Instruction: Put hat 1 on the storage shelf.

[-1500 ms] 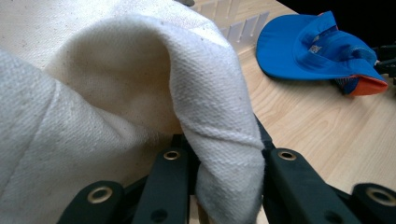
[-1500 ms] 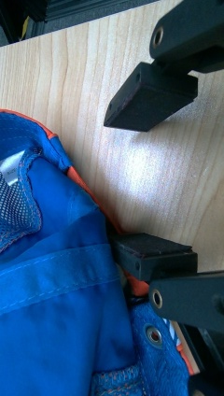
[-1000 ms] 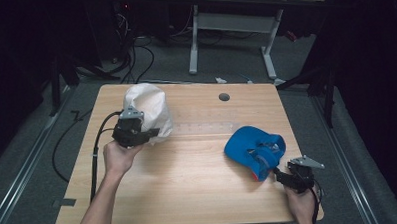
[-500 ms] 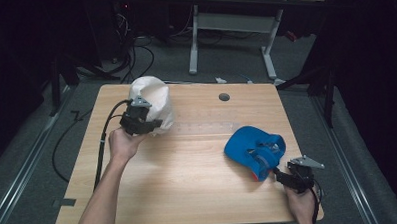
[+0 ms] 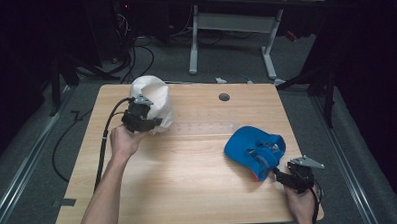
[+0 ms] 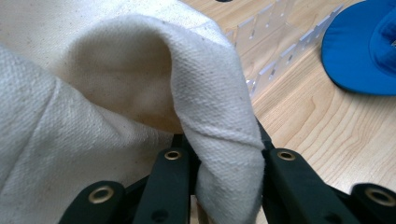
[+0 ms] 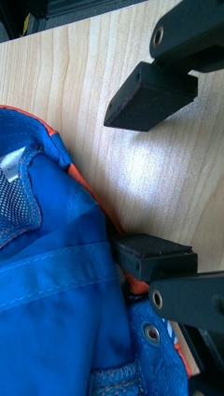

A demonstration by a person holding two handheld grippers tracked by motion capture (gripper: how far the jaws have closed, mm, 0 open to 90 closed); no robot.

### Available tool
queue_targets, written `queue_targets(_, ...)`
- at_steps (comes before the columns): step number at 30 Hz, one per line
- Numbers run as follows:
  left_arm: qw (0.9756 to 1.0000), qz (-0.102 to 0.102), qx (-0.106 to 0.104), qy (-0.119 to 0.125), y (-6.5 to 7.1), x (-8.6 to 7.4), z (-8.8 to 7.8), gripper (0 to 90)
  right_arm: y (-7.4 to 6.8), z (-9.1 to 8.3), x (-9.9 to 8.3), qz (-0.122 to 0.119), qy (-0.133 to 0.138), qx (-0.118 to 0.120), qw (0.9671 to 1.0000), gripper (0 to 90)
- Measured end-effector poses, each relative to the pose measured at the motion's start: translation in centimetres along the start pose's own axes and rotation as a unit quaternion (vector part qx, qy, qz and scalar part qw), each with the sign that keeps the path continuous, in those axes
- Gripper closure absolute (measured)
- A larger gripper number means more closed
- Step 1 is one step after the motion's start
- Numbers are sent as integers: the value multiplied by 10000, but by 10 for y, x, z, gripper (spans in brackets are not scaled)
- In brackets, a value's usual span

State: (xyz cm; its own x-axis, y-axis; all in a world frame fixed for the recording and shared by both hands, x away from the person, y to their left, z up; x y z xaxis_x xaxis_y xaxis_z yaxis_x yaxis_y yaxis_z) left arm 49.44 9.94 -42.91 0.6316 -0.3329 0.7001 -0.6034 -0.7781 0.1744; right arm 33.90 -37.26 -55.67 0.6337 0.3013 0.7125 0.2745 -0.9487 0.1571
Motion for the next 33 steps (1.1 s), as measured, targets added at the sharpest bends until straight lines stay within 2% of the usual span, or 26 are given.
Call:
queue_targets(3, 9999, 49, 69, -84, -2, -1, 1, 770, 0, 0, 0, -1, 0, -3, 10000, 372)
queue_targets(11, 10000, 15, 14, -80, -1, -1, 3, 770, 0, 0, 0, 2, -1, -3, 10000, 372)
queue_targets(16, 9998, 179, 62, -48, 1, -1, 5, 770, 0, 0, 0, 2, -1, -5, 10000, 372)
queue_targets(23, 9999, 142, -20, -10, -2, -1, 7, 771, 0, 0, 0, 1, -1, -3, 10000, 372)
queue_targets(26, 9994, 315, -7, -129, 0, -3, 11, 773, 0, 0, 0, -1, -1, -3, 10000, 372)
queue_targets(33, 9997, 31, -187, -151, -9, -3, 12, 775, 0, 0, 0, 4, -3, -2, 10000, 372)
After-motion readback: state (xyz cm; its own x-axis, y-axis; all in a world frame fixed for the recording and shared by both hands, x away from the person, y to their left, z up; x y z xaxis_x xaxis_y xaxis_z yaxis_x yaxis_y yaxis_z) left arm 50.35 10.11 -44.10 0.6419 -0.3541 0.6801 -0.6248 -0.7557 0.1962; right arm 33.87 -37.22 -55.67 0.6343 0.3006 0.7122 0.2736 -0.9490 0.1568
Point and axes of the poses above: each handheld gripper's, and its own axes: z roughly forward along the jaws, x roughly out of its top, y roughly to its right, the point moved 4 cm from there along z, roughly forward along the jaws, and after that the axes turned 11 degrees about -z, right-handed, at the moved point
